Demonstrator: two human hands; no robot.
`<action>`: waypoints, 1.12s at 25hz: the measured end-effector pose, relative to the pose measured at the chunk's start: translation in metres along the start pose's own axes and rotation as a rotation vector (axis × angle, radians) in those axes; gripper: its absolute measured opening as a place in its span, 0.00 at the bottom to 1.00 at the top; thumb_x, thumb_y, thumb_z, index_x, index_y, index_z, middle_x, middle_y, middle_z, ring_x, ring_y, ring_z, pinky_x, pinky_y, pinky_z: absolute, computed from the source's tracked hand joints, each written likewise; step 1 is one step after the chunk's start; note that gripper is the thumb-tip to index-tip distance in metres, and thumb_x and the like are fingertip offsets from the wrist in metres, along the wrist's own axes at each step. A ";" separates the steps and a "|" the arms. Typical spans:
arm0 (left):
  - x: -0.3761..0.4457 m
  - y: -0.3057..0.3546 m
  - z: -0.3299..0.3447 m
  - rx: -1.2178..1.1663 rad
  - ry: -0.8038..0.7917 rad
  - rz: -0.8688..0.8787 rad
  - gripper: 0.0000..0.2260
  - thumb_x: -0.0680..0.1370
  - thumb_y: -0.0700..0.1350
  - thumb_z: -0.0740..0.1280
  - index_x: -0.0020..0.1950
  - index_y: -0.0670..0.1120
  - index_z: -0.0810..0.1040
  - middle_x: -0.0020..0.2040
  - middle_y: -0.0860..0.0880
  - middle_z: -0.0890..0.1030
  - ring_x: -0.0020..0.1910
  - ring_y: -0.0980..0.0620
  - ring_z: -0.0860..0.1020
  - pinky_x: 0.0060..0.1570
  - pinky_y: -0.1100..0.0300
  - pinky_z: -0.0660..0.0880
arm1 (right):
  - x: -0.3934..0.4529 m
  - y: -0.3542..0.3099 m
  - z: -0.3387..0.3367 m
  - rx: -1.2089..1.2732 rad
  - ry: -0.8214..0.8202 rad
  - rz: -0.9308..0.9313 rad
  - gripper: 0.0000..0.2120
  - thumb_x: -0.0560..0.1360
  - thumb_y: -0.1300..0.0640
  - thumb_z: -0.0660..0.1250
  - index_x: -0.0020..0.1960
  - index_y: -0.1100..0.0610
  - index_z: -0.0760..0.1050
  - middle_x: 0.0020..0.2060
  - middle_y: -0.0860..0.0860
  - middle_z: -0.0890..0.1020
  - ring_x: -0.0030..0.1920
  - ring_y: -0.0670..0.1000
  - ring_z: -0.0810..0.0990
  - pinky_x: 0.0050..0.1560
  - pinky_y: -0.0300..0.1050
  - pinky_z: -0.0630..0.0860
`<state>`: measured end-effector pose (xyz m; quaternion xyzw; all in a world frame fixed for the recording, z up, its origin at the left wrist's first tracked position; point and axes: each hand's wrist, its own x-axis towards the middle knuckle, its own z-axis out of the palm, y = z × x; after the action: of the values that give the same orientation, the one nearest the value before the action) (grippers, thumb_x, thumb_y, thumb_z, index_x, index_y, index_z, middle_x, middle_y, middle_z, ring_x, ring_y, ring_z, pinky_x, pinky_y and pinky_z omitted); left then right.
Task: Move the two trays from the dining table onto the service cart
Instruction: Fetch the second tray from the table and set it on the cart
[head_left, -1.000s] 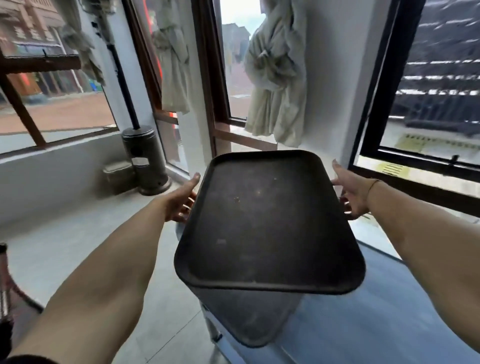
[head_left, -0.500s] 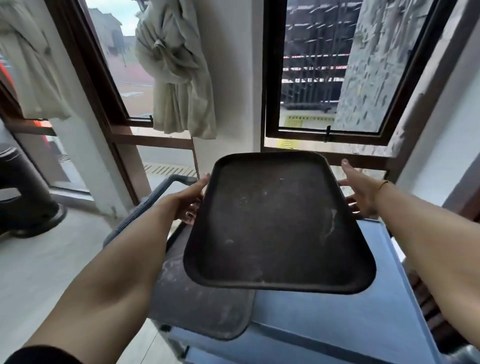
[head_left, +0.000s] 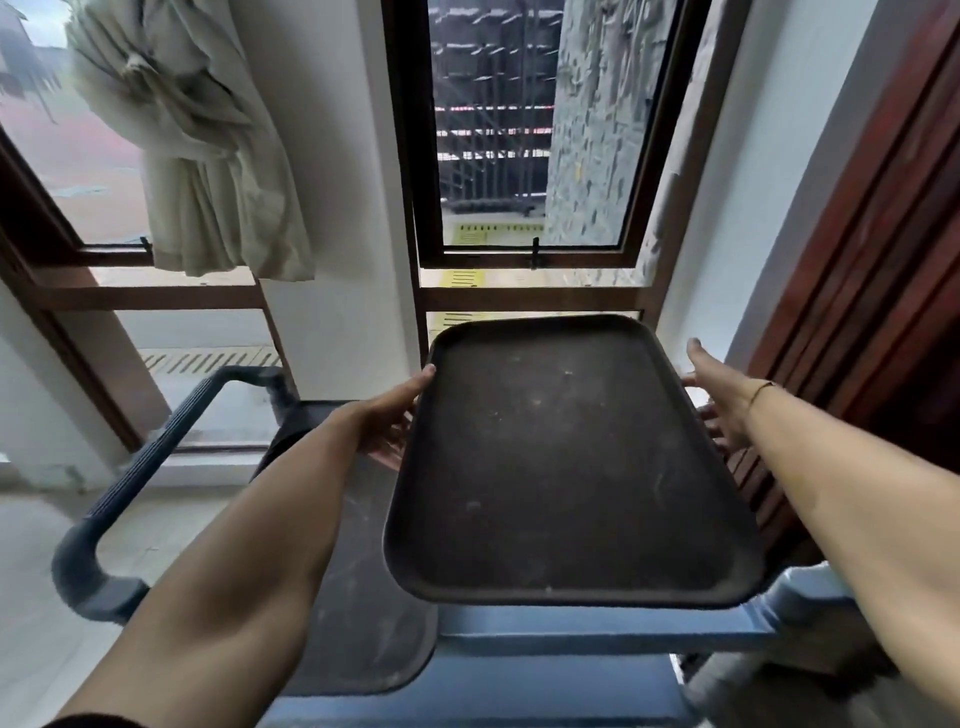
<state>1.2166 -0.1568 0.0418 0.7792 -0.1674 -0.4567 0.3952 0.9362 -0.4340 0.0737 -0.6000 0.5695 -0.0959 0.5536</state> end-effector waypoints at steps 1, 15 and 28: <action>0.003 0.003 0.008 0.003 -0.007 -0.004 0.39 0.69 0.78 0.56 0.56 0.43 0.76 0.55 0.40 0.79 0.47 0.42 0.82 0.37 0.51 0.82 | 0.004 0.005 -0.005 0.005 0.014 -0.004 0.39 0.70 0.23 0.49 0.61 0.50 0.78 0.51 0.56 0.79 0.46 0.56 0.79 0.45 0.48 0.70; 0.044 -0.027 0.110 -0.034 -0.024 -0.246 0.39 0.69 0.77 0.56 0.49 0.41 0.78 0.34 0.45 0.80 0.28 0.48 0.81 0.32 0.56 0.79 | 0.083 0.081 -0.043 -0.001 -0.112 0.177 0.46 0.64 0.18 0.49 0.60 0.52 0.76 0.46 0.55 0.80 0.43 0.54 0.80 0.41 0.47 0.74; 0.115 -0.067 0.167 0.096 0.259 -0.263 0.42 0.75 0.74 0.49 0.71 0.42 0.73 0.48 0.43 0.80 0.42 0.44 0.79 0.36 0.56 0.74 | 0.132 0.138 -0.021 -0.058 -0.169 0.279 0.44 0.70 0.22 0.43 0.58 0.57 0.75 0.36 0.53 0.75 0.35 0.50 0.72 0.32 0.44 0.68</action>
<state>1.1296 -0.2630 -0.1218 0.8647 -0.0332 -0.3917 0.3128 0.8848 -0.5134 -0.0929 -0.5367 0.6012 0.0489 0.5900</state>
